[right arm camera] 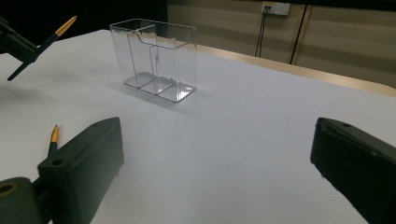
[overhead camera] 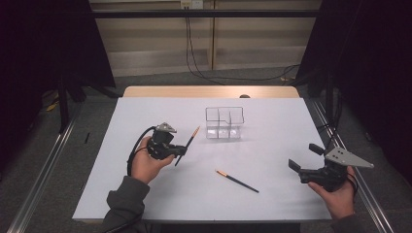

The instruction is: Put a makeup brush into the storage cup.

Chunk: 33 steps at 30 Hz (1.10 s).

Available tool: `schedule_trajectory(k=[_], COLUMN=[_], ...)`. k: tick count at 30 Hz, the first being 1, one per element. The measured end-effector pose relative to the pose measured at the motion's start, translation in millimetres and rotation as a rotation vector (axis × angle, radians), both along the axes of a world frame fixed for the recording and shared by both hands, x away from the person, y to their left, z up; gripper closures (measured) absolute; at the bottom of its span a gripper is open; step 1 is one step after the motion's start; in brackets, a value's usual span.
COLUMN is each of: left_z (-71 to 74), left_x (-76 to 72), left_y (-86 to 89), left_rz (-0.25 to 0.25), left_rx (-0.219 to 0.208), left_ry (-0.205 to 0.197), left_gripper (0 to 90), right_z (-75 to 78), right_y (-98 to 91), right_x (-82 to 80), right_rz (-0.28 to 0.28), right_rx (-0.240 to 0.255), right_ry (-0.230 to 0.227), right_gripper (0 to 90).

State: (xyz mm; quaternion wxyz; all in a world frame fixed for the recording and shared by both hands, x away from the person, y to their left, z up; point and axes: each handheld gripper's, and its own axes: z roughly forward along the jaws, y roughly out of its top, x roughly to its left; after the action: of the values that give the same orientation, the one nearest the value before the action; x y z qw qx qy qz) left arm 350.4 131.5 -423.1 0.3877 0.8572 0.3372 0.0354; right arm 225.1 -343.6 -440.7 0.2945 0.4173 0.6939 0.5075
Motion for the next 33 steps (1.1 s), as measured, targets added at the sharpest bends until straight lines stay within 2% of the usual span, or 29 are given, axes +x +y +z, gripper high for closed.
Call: schedule_trajectory(k=[2,4,5,6,9,10,12,13,16,22,25,28,29,33], left_z=[1.3,0.9,0.9,1.7,3.5,5.1,6.3,7.4,8.8,9.8,9.8,9.7,8.4,6.4], left_x=[-1.0,-1.6,-1.6,-2.1,-2.4,-3.1,-3.4,-3.8,-4.3,-6.2,-7.5,-8.7,-8.9,-10.2], left_y=[-2.0,-4.7,-4.7,-6.7,-7.7,-8.9,-9.3,-9.7,-10.7,-14.8,-18.6,-20.9,-23.6,-26.4], left_rz=[-0.003,0.004,0.004,0.005,0.004,0.002,0.003,0.01,0.004,0.005,0.007,0.009,0.003,0.011], left_rx=[-0.004,-0.029,-0.029,-0.051,-0.066,-0.09,-0.097,-0.123,-0.155,-0.196,-0.234,-0.237,-0.253,-0.269], left_ry=[-0.013,-0.028,-0.028,-0.042,-0.052,-0.066,-0.069,-0.086,-0.103,-0.141,-0.159,-0.174,-0.179,-0.186], left_gripper=[84.1,84.2,84.2,84.1,84.1,84.1,84.1,84.1,84.1,84.1,84.1,84.1,84.1,84.1], right_z=[0.0,0.2,0.5,0.8,1.5,1.4,1.9,2.2,2.9,4.3,4.8,5.7,6.6,6.9], right_y=[0.6,2.3,3.6,4.0,5.3,5.1,4.3,3.4,2.9,7.4,10.5,13.1,14.9,18.2], right_x=[0.4,0.7,0.8,1.1,1.6,2.3,2.6,2.9,4.4,7.4,9.3,10.8,12.8,15.4], right_rz=[0.001,0.007,0.006,0.01,0.01,0.008,0.006,0.008,0.001,0.014,0.024,0.028,0.036,0.041], right_rx=[0.005,0.005,0.003,-0.003,-0.003,0.0,0.011,0.015,0.027,0.008,-0.003,-0.003,-0.004,-0.003], right_ry=[0.0,0.003,0.002,0.0,-0.001,-0.004,0.003,0.004,0.006,0.013,0.017,0.018,0.015,0.019], right_gripper=[2.0,2.0,2.0,2.0,2.0,2.0,2.0,2.0,2.0,2.0,2.0,2.0,2.0,2.0])
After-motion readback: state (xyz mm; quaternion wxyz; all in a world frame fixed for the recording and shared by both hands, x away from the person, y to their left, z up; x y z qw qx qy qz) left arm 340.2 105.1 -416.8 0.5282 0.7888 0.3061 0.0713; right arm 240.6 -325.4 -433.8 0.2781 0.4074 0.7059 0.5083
